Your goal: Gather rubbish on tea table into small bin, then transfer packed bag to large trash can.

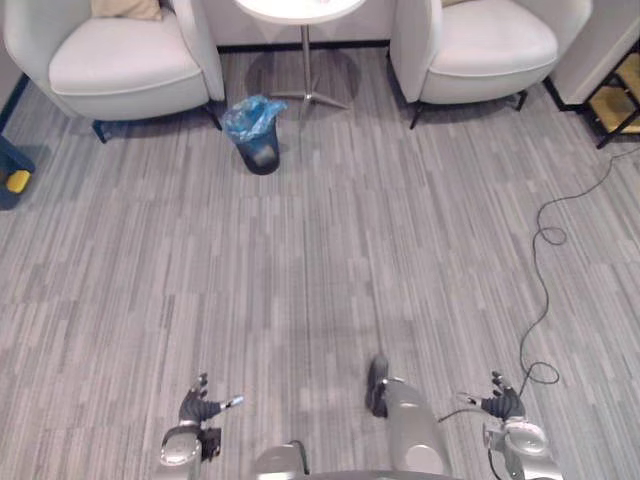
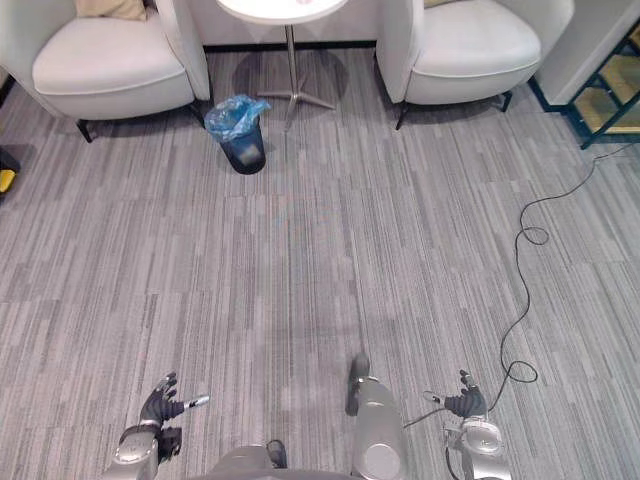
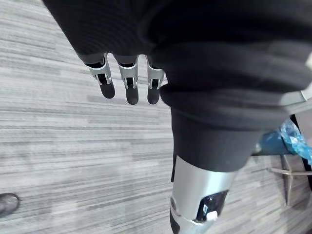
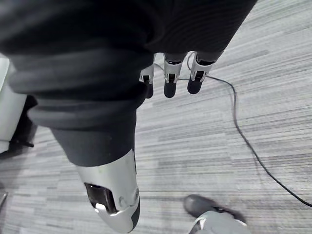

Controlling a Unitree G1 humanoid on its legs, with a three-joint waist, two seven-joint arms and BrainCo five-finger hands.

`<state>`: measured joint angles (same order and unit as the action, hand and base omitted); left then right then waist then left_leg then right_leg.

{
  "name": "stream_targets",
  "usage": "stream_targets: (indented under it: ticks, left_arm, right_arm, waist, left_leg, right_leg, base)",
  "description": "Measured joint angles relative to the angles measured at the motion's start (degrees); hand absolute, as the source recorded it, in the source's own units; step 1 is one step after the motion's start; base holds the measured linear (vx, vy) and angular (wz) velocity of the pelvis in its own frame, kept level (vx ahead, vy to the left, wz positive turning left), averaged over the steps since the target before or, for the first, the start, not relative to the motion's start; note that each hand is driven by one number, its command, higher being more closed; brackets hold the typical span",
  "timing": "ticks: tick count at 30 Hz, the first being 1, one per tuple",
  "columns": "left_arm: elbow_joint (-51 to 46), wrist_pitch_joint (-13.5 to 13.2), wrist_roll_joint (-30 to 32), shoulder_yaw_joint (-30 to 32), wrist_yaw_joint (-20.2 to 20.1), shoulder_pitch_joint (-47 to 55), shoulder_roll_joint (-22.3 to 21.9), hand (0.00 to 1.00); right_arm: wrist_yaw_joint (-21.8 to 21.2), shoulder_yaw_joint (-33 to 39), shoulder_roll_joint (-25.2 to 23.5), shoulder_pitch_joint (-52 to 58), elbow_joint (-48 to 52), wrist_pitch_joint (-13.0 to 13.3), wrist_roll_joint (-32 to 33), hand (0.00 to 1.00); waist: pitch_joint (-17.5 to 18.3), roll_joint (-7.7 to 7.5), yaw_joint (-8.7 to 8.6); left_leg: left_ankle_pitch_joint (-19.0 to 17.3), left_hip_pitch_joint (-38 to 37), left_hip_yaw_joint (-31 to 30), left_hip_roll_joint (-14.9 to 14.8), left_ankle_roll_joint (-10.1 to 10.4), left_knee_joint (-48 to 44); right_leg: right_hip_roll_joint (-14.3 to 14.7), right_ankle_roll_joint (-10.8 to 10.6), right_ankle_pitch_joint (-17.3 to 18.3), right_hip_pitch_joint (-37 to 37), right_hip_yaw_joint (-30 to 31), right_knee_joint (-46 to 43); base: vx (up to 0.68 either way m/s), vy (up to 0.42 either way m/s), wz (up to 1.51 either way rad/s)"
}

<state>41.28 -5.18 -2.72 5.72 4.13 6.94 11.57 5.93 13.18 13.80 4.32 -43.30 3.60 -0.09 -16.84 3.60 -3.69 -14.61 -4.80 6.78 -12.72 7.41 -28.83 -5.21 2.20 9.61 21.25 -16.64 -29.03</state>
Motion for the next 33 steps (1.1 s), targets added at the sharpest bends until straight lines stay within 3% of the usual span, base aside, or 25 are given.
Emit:
stream_targets:
  ticks: [1,2,3,5,8,9,11,12,13,14,15,16,18,19,21,22,24,25,26,27,28,29,30,32,33]
  left_arm:
    - [-0.2,0.0,0.0,0.0,-0.1,0.1,0.0,0.0]
    - [-0.8,0.0,0.0,0.0,-0.3,1.0,-0.1,0.0]
    - [-0.8,0.2,0.0,0.0,-0.3,1.1,-0.1,0.0]
    - [-1.2,0.4,0.0,0.0,-0.3,1.1,-0.2,0.0]
    - [-2.7,0.4,0.0,0.0,-0.3,1.2,-1.1,0.0]
    - [-2.7,0.5,0.0,0.0,-0.4,1.2,-1.5,0.0]
    - [-2.8,0.5,0.0,0.1,-0.3,2.1,-2.3,0.0]
    - [-2.6,0.5,0.0,0.1,-0.3,3.6,-2.7,0.0]
    - [-2.4,0.7,0.0,0.7,-0.3,4.2,-2.3,0.0]
    - [-2.4,1.0,0.0,1.6,-0.2,4.2,-2.2,0.0]
    - [-2.6,1.0,0.0,1.6,-0.2,4.0,-2.3,0.0]
    - [-2.5,0.9,-0.1,1.2,-0.3,3.5,-2.3,0.0]
    - [-2.3,1.2,-0.1,1.0,-0.2,3.1,-1.8,0.0]
    - [-2.4,1.2,-0.1,0.4,0.0,3.1,-1.4,0.0]
    - [-2.6,1.0,-0.2,-0.6,0.2,3.2,-1.3,0.0]
    - [-2.7,0.8,-0.5,-1.0,0.5,3.0,-1.2,0.0]
    - [-2.7,0.3,-1.4,-1.1,1.0,2.4,-1.2,0.0]
    - [-2.5,0.3,-1.5,-1.2,1.0,1.9,-1.3,0.0]
    - [-2.6,0.3,-1.5,-1.1,1.0,1.7,-1.2,0.0]
    - [-2.5,0.3,-1.5,-1.0,1.0,1.7,-1.0,0.0]
    - [-2.0,0.3,-1.4,-1.0,1.1,1.9,-0.9,0.0]
    - [-1.5,0.3,-1.4,-1.0,1.1,1.9,-1.2,0.0]
    - [-0.7,0.4,-1.2,-1.1,1.0,1.9,-1.9,0.0]
    - [-0.1,0.4,-1.2,-1.0,1.0,1.8,-2.2,0.0]
    - [-0.1,0.5,-1.3,-0.9,0.8,2.0,-2.8,0.0]
  right_arm:
    - [0.0,-0.2,0.0,0.0,0.0,0.0,0.0,0.0]
    - [0.0,-0.7,-0.1,0.1,0.0,0.0,0.1,0.0]
    - [0.2,-0.8,-0.4,0.2,0.7,0.1,0.3,0.0]
    - [0.6,-0.7,-1.0,0.3,2.6,0.3,1.5,0.0]
    - [0.7,-0.7,-0.5,-0.2,3.6,1.0,2.7,0.0]
    - [0.7,-0.7,-0.1,-0.7,3.4,0.9,2.8,0.0]
    - [0.8,0.0,0.1,-1.0,2.5,1.0,2.8,0.0]
    - [1.6,0.1,0.7,-0.3,1.4,1.0,2.8,0.0]
    - [1.6,0.0,0.2,-0.3,0.9,0.8,2.8,0.0]
    - [1.6,-0.4,-0.6,-0.1,0.7,0.8,2.8,0.0]
    - [1.6,-0.3,-0.8,-0.1,0.4,0.8,2.7,0.0]
    - [1.6,-0.2,-0.9,-0.7,-1.1,0.8,2.7,0.0]
    - [1.5,-0.3,-1.4,-0.9,-2.7,0.6,1.9,0.0]
    - [1.5,-0.7,-1.6,-0.9,-3.1,0.1,1.5,0.0]
    - [1.4,-2.6,-1.4,-0.6,-2.7,0.1,1.2,0.0]
    - [1.3,-3.8,-1.3,-1.1,-2.5,0.3,0.4,0.0]
    - [1.1,-4.7,-1.1,-2.4,-2.5,0.4,-0.4,0.0]
    - [1.1,-4.6,-0.9,-2.5,-2.6,0.3,-0.5,0.0]
    - [1.0,-4.1,-0.8,-2.3,-2.8,0.1,-0.4,0.0]
    - [1.0,-4.0,-0.8,-2.0,-3.0,0.1,-0.5,0.0]
    - [1.0,-3.6,-0.7,-1.4,-3.4,-0.2,-0.5,0.0]
    - [1.0,-3.4,-0.4,-1.2,-3.8,-0.3,-0.5,0.0]
    - [0.9,-2.9,-0.1,-2.3,-4.0,-0.4,-0.5,0.0]
    - [0.6,-2.3,-0.2,-2.4,-3.9,-0.4,-0.5,0.0]
    - [0.3,-2.4,-0.3,-0.8,-2.6,-0.4,-0.5,0.0]
  waist:
    - [-0.2,0.42,0.14]
    - [-0.6,1.04,1.06]
    - [-1.0,0.77,2.2]
    - [-1.4,-0.71,3.28]
    - [-1.6,-2.38,5.69]
    - [-2.0,-3.12,7.8]
    - [-1.6,-2.44,8.4]
    - [-0.5,-0.29,9.1]
    - [-0.1,-1.22,9.72]
    - [1.2,-3.27,9.87]
    - [1.9,-4.45,9.18]
    - [2.3,-5.92,9.09]
    - [1.6,-7.03,7.88]
    - [1.4,-6.89,7.29]
    - [1.5,-5.77,6.3]
    - [1.4,-4.56,5.95]
    - [1.2,-3.36,4.66]
    - [0.9,-3.05,4.17]
    - [0.7,-3.39,3.82]
    - [0.6,-3.88,3.7]
    - [0.6,-4.39,3.66]
    - [0.5,-3.94,3.45]
    - [0.8,-2.49,3.93]
    - [0.8,-2.01,3.78]
    - [0.3,-0.87,3.03]
  left_leg:
    - [2.1,2.3,0.1,-1.6,0.3,-5.8]
    - [4.2,7.9,0.1,-6.3,-0.3,-22.5]
    - [3.0,12.2,1.0,-8.2,-1.9,-32.2]
    - [1.9,17.9,3.2,-7.8,-3.5,-34.9]
    - [1.4,26.8,6.1,-1.8,-4.4,-18.9]
    - [2.5,29.1,5.6,2.7,-3.7,-6.0]
    - [8.2,28.5,3.5,6.4,-2.3,11.2]
    - [13.3,28.6,1.2,6.7,-5.1,16.2]
    - [17.6,28.6,0.8,7.2,-6.6,14.4]
    - [18.7,29.8,1.2,8.9,-9.1,10.8]
    - [16.9,30.2,1.8,9.4,-9.4,9.6]
    - [13.1,28.4,3.1,11.0,-10.3,8.0]
    - [9.1,22.4,3.3,13.4,-11.4,8.2]
    - [7.0,17.1,2.9,14.2,-11.9,9.0]
    - [5.0,10.5,2.7,14.0,-12.5,12.1]
    - [4.8,6.2,2.4,13.3,-12.0,14.9]
    - [4.5,1.8,1.6,11.9,-11.8,18.3]
    - [4.2,0.6,0.8,11.4,-11.3,19.3]
    - [3.3,-1.6,0.3,11.1,-9.8,20.5]
    - [2.4,-2.8,0.1,11.3,-8.6,20.8]
    - [0.0,-4.5,-1.4,10.9,-7.0,20.4]
    - [-0.8,-5.1,-2.3,10.2,-6.3,19.9]
    - [-0.8,-3.8,-2.8,7.7,-5.8,16.0]
    - [-0.5,-1.4,-3.0,6.1,-5.3,7.4]
    - [4.4,5.2,-2.4,2.3,-1.1,-11.3]
  right_leg:
    - [0.9,0.4,1.0,-2.1,-0.3,0.8]
    - [3.9,1.6,2.2,-8.4,-1.3,4.2]
    - [5.5,2.4,2.7,-14.5,-1.1,8.2]
    - [6.1,2.5,2.8,-21.2,-0.7,14.1]
    - [5.7,2.3,2.7,-28.9,0.8,21.5]
    - [4.4,0.9,3.6,-31.8,2.6,23.5]
    - [4.7,-0.3,4.3,-35.0,4.5,25.4]
    - [6.2,-2.0,6.5,-38.7,7.3,26.2]
    - [5.5,-2.5,8.0,-39.7,8.6,25.9]
    - [2.9,-3.1,9.3,-39.0,9.4,22.7]
    - [1.5,-3.7,9.7,-37.1,9.6,19.0]
    - [-1.6,-6.4,8.5,-30.7,11.2,3.3]
    - [-5.8,-16.3,0.8,-23.0,12.0,-20.1]
    - [-7.3,-12.6,2.9,-19.3,10.8,-29.7]
    - [-7.8,-8.5,5.6,-15.0,7.3,-31.5]
    - [-7.3,-6.0,7.3,-11.3,4.0,-27.0]
    - [-5.0,-5.2,7.4,-4.8,2.0,-11.4]
    - [-3.7,-6.4,5.5,-3.3,3.1,-2.2]
    - [-2.1,-7.7,-0.6,-3.1,6.0,12.3]
    - [-1.7,-8.1,-4.7,-3.2,7.2,17.1]
    - [-1.4,-6.9,-13.5,-3.9,9.2,17.6]
    - [-0.7,-4.7,-14.8,-4.3,9.6,16.6]
    - [0.7,-3.7,-10.2,-3.8,8.6,12.8]
    - [1.0,-2.9,-7.5,-5.1,6.8,11.0]
    - [2.3,-1.6,-4.4,-11.3,3.8,12.0]
  base:
    - [0.58,-0.31,0.16]
    - [0.71,-0.323,-0.08]
    - [0.58,-0.24,-0.11]
    - [0.57,-0.203,-0.02]
    - [0.58,-0.099,-0.24]
    - [0.58,0.035,-0.58]
    - [0.62,0.116,-0.66]
    - [0.67,0.21,-0.78]
    - [0.81,0.271,-0.72]
    - [0.53,0.182,-0.28]
    - [0.79,0.218,-0.15]
    - [0.65,0.175,-0.09]
    - [0.71,0.185,0.05]
    - [0.63,0.144,0.2]
    - [0.6,0.094,0.04]
    - [0.69,0.047,0.01]
    - [0.55,-0.036,0.22]
    - [0.54,-0.109,0.55]
    - [0.54,-0.132,0.58]
    - [0.66,-0.228,0.65]
    - [0.44,-0.175,0.52]
    - [0.68,-0.298,0.39]
    - [0.45,-0.214,0.17]
    - [0.59,-0.288,0.41]
    - [0.52,-0.248,0.68]
